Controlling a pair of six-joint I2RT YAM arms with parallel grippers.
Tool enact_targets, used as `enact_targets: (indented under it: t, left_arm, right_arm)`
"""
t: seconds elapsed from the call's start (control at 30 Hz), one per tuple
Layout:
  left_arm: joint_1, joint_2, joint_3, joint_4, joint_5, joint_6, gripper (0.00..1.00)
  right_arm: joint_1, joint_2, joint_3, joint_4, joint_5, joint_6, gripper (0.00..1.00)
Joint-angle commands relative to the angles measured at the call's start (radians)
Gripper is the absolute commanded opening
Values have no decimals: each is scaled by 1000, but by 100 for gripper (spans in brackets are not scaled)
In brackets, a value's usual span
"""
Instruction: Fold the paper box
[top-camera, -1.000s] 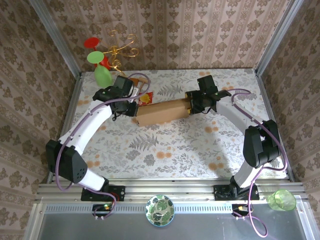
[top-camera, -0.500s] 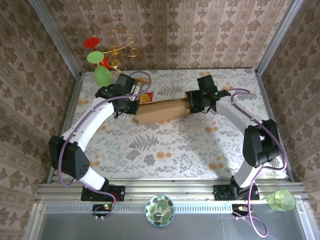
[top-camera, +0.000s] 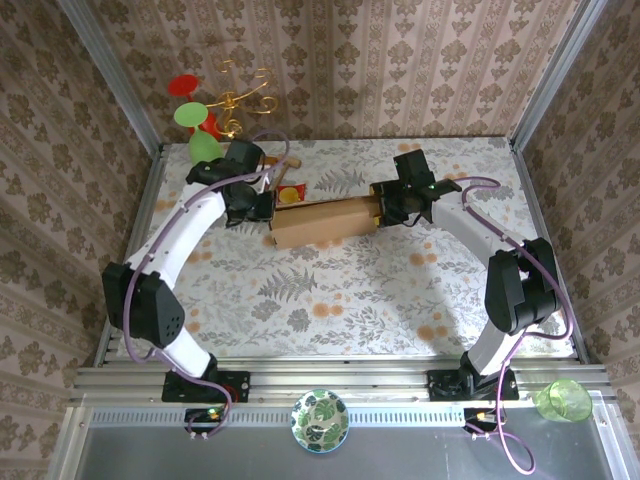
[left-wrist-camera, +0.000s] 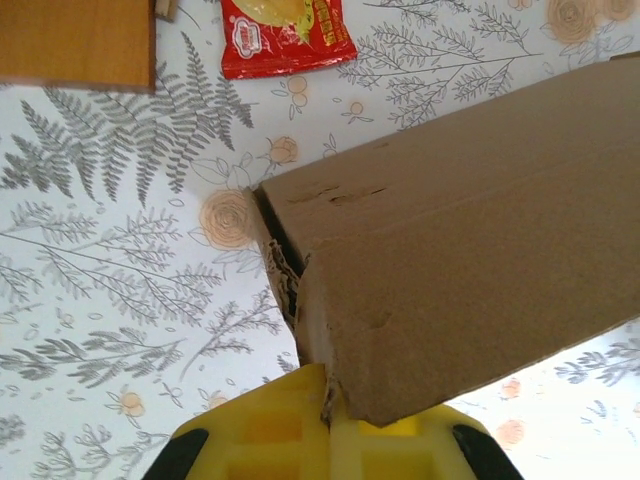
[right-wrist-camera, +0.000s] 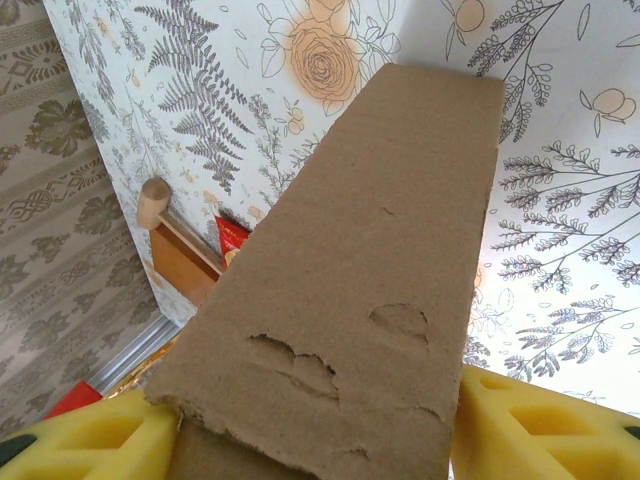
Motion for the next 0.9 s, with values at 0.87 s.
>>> enact_targets:
  t: [0.87]
  left_arm:
    - [24, -17, -114, 100, 61, -113, 0]
  right_arm:
    - [-1, 46, 9, -42, 18, 12, 58]
